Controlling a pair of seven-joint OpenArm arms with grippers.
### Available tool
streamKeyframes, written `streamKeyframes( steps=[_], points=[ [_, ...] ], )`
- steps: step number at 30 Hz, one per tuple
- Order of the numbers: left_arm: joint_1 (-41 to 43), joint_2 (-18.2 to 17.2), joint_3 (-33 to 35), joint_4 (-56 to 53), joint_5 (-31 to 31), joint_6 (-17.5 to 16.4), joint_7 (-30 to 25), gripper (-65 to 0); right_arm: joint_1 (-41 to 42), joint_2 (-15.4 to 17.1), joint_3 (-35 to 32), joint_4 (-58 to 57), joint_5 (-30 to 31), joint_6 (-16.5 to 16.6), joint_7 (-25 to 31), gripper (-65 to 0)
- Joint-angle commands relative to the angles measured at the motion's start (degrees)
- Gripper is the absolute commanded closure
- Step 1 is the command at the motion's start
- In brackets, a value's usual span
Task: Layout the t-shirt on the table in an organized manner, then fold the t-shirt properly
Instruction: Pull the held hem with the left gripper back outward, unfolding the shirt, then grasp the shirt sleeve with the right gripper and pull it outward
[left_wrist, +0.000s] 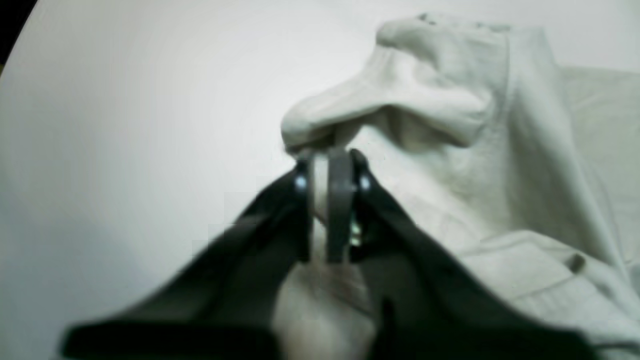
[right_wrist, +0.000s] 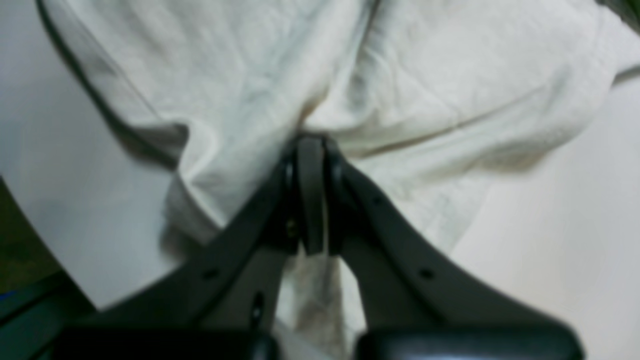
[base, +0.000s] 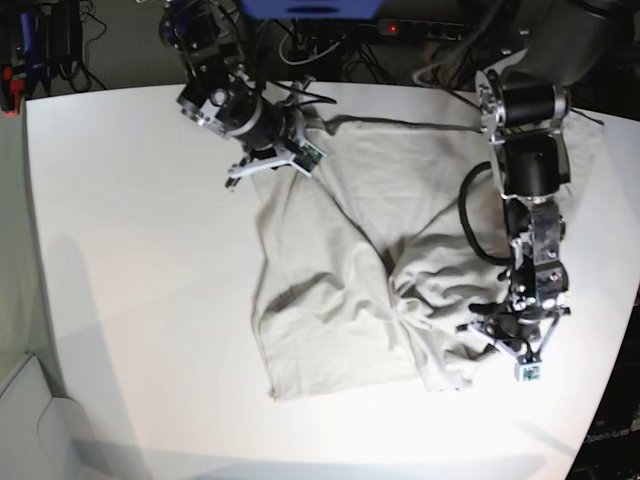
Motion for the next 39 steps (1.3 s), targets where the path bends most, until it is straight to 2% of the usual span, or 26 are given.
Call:
streamKeyframes(
  steps=[1, 3, 9, 12, 14, 23, 27, 29, 32, 36, 39],
  points=[
    [-1.7, -0.5, 0.0, -0.7, -0.2, 0.6, -2.0, 0.0, -0.2, 0.3, 0.1, 0.0, -0.7, 0.4, -1.6, 0.0],
    [-1.9, -0.7, 0.0, -4.3, -0.2, 0.6, -3.4, -2.2, -0.1, 0.4, 0.1, 0.0, -0.7, 0.4, -1.6, 0.0],
    [-2.8, -1.6, 0.0, -13.4, 0.1, 0.5, -9.8, -0.2, -0.1, 0.4, 0.1, -0.2, -0.7, 0.4, -1.6, 0.0],
    [-2.8, -2.2, 0.1, -15.2, -0.1, 0.5, -10.7, -0.2, -0.3, 1.0, 0.3, -0.3, -0.7, 0.4, -1.6, 0.0],
    [-2.8, -3.4, 0.1, -15.3, -0.1, 0.4, -10.7, -0.2, -0.4, 1.9, 1.3, -0.3, -0.7, 0.4, -1.6, 0.0],
    [-1.7, -11.1, 0.0, -14.5, -0.2, 0.2, -10.2, -0.2, -0.4, 2.1, 9.4, -1.8, -0.6, 0.4, -1.4, 0.0],
    [1.7, -12.9, -0.1, -11.3, -0.5, 0.2, -10.2, -0.2, -0.3, 2.1, 11.8, -1.4, -0.7, 0.4, -1.5, 0.0],
    [4.0, -13.1, -0.1, -7.9, -2.5, 0.2, -10.1, -0.2, -0.3, 2.1, 13.2, -1.0, -0.7, 0.4, -1.5, 0.0],
    [8.1, -14.2, -1.1, -1.3, -7.8, 0.2, -6.5, -0.2, -0.7, 2.5, 14.7, 3.0, -0.7, 0.4, -1.6, 0.0],
    [12.6, -14.5, -4.3, 11.8, -17.6, 0.2, 2.4, -0.2, -1.9, 2.6, 14.5, 11.2, -0.7, 0.4, -1.6, 0.0],
    [16.4, -13.0, -4.4, 22.9, -25.2, 0.5, 8.5, -0.2, -1.6, 2.1, 13.7, 15.0, -0.6, 0.4, -1.6, 0.0]
  ],
)
